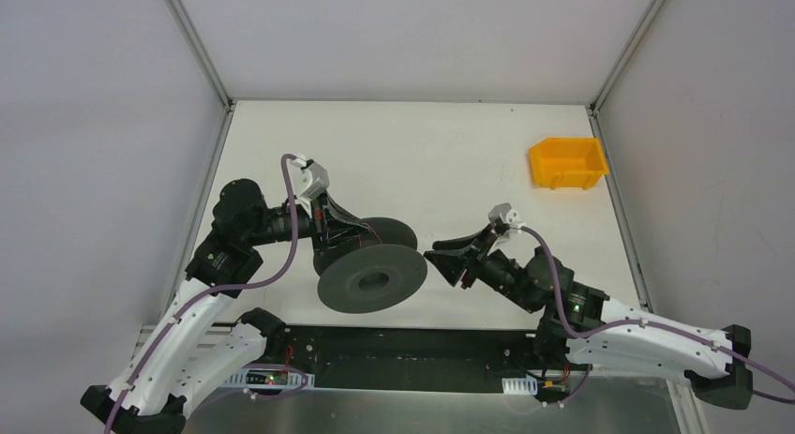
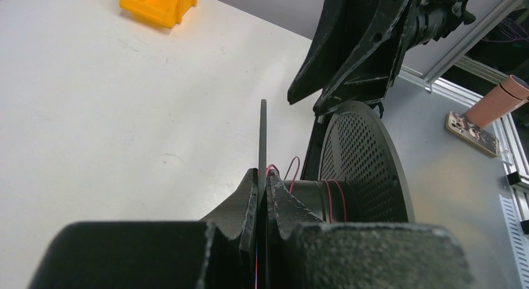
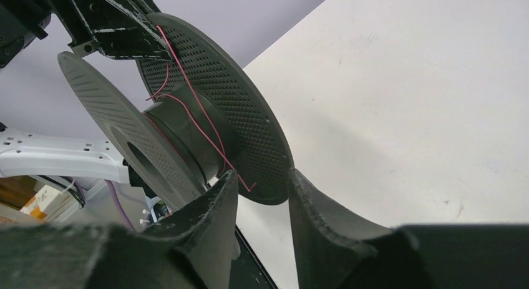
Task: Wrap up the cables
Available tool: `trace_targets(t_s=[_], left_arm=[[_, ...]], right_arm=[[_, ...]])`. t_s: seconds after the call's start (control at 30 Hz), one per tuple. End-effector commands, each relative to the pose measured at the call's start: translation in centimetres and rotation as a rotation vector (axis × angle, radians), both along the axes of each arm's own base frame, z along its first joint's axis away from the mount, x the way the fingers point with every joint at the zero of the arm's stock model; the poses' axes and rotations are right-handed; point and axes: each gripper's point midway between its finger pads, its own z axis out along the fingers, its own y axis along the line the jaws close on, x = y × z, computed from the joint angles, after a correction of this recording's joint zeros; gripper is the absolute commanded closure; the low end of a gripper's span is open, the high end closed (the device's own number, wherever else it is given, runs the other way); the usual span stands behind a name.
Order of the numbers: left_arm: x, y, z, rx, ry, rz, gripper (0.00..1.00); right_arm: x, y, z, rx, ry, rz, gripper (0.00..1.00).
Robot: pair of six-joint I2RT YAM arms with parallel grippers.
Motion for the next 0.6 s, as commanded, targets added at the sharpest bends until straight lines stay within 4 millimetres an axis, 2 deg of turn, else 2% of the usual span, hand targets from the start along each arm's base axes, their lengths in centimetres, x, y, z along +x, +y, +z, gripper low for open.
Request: trace_targets(t_s=[0.0,0.07,0.1,0.17,0.27,0.4,0.47,0.57], left_arm=[[-0.5,0.0,2.0,-0.027,-0.071,-0.023,1.00],[-0.6,0.1,1.9,-0.026,-0.068,-0.023,1.00],[-0.6,0.1,1.9,-0.025,-0.065,-0.024,1.00],[-0.6,0.1,1.7,-0.021,-0.058,-0.023,1.00],[-0.6,0.0,1.5,-0.021,-0.050,-0.023,1.00],[-0.7,0.0,1.5,-0.022,-0.047,-0.027,1.00],[-0.7,0.0,1.5,-0.023,-0.044,-0.028,1.00],[-0.9,0.0,1.5,-0.025,-0.041,-0.034,1.00]], right_arm=[[0.0,-2.1,2.5,-0.039,-0.073,-0.020,0.59],[-0.2,-2.7,2.9,-0.072,-0.089,-0.010,0.54],[-0.6,-3.0,2.3,-0.126,-0.087,0.017,0.51],[-1.7,-2.8,3.2,-0.157,-0.094,0.085,0.45],[-3.9,-2.1,4.9,-0.192,-0.080,0.223,0.36],[-6.7,-0.4,6.2,-0.216,-0.070,0.419,0.27],[-7.2,0.3,6.6,-0.241,-0.079,0.473,0.20],[-6.8,1.3,6.7,-0.280,-0.084,0.487,0.20]])
